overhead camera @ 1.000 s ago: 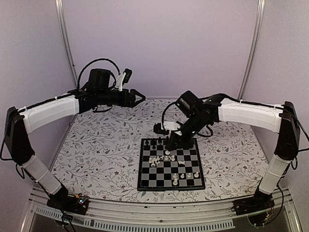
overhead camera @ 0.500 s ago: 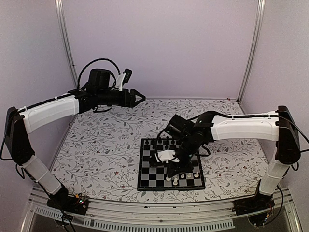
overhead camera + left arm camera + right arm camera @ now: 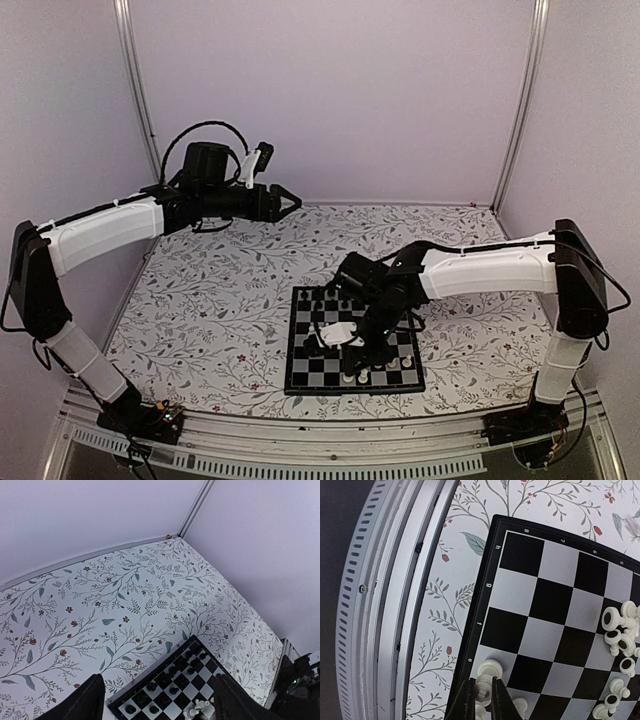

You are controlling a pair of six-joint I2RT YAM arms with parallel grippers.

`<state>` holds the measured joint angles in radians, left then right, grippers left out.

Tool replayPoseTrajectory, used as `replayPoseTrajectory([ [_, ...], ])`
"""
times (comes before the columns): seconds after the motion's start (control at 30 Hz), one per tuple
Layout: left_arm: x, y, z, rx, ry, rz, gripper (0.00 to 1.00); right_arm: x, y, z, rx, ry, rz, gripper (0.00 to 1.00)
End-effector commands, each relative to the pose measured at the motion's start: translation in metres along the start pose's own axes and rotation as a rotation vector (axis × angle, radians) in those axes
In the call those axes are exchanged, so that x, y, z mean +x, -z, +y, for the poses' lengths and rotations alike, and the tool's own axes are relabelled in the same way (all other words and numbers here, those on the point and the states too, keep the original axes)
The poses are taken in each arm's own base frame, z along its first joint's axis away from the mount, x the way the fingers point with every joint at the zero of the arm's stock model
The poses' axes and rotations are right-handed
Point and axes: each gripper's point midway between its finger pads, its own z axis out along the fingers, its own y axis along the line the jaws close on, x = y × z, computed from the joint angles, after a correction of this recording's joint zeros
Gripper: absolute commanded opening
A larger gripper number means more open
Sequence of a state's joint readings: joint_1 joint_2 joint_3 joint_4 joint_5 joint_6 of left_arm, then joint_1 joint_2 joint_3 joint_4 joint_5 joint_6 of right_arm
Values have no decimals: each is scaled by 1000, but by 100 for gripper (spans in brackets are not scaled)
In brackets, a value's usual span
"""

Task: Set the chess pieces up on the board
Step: Place the chess piece on the chessboard.

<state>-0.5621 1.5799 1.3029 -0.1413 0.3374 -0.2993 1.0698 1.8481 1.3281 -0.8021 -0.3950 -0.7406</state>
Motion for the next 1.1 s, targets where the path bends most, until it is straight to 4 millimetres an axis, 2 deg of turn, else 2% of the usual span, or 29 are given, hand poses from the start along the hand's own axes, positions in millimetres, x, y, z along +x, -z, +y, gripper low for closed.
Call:
replayPoseTrajectory([
  [0.0, -9, -1, -9, 26, -23, -12, 77, 1, -8, -1, 3, 1, 11, 10],
  [0.2, -8, -1, -9, 24, -23, -10, 77, 4, -12, 0, -5, -1, 23, 12],
  [0.37, -9, 0, -10, 27, -25, -14, 77, 5, -10, 2, -10, 0, 25, 23],
  [0.57, -9, 0, -10, 30, -23, -10, 77, 3, -6, 1, 4, 6, 26, 27],
  [0.67, -9, 0, -10, 28, -24, -12, 77, -4, 6, -1, 6, 7, 1, 29],
  [0.73, -10, 0, -10, 28, -24, -14, 77, -14, 24, -6, 4, 2, -47, 30],
  [0.8, -10, 1, -11, 31, -23, -13, 78, -22, 46, -13, -12, -20, -115, 31],
  [0.9, -10, 1, -11, 30, -23, -13, 77, -21, 74, -44, 40, -85, -181, 31],
  [1.0, -10, 1, -11, 31, -24, -14, 78, -6, 85, -79, 130, -192, -183, 28],
  [1.07, -10, 1, -11, 30, -24, -15, 78, 7, 83, -97, 172, -247, -163, 26],
])
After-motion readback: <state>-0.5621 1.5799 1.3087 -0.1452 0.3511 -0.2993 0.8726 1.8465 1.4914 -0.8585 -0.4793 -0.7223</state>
